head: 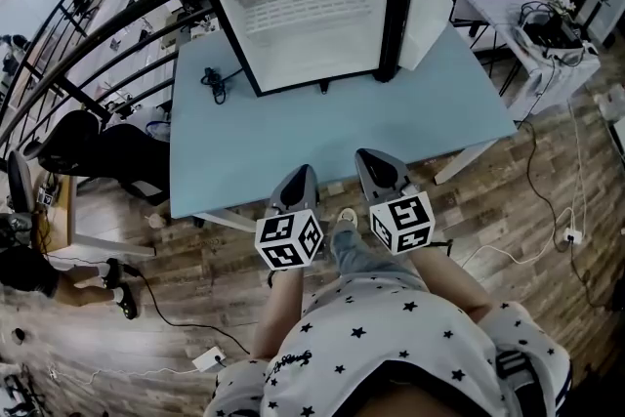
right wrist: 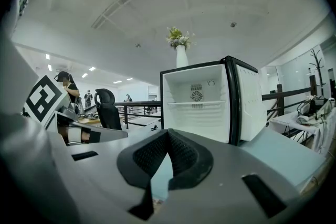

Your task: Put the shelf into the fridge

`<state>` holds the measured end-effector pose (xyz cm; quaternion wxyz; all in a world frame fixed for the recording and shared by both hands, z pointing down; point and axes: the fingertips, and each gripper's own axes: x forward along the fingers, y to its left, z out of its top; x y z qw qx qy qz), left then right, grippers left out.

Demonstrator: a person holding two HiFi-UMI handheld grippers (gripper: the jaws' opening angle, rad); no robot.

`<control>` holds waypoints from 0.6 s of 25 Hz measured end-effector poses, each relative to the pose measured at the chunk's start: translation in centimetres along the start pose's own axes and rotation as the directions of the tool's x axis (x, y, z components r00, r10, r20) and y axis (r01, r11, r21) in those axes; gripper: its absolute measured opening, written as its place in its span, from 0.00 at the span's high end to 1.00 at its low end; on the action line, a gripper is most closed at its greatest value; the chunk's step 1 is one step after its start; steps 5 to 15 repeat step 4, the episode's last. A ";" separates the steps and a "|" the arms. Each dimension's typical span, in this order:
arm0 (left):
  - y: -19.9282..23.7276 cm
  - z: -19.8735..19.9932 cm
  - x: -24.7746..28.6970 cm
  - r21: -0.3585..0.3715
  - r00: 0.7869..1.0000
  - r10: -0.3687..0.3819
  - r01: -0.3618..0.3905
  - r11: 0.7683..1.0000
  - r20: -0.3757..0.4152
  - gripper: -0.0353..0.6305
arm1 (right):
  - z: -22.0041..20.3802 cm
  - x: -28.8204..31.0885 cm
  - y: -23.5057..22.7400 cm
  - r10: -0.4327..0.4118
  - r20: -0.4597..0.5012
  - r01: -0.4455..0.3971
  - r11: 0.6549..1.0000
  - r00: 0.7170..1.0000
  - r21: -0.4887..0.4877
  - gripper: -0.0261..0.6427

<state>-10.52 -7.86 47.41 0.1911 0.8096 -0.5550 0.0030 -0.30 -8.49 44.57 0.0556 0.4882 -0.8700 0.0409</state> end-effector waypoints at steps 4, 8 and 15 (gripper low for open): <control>0.0 -0.2 -0.1 -0.002 1.000 0.001 -0.001 1.000 -0.006 0.94 | -0.1 0.0 0.2 0.009 -0.005 -0.009 1.000 1.000 -0.001 0.94; 0.0 -0.2 -0.1 -0.002 1.000 0.001 -0.001 1.000 -0.006 0.94 | -0.1 0.0 0.2 0.009 -0.005 -0.009 1.000 1.000 -0.001 0.94; 0.0 -0.2 -0.1 -0.002 1.000 0.001 -0.001 1.000 -0.006 0.94 | -0.1 0.0 0.2 0.009 -0.005 -0.009 1.000 1.000 -0.001 0.94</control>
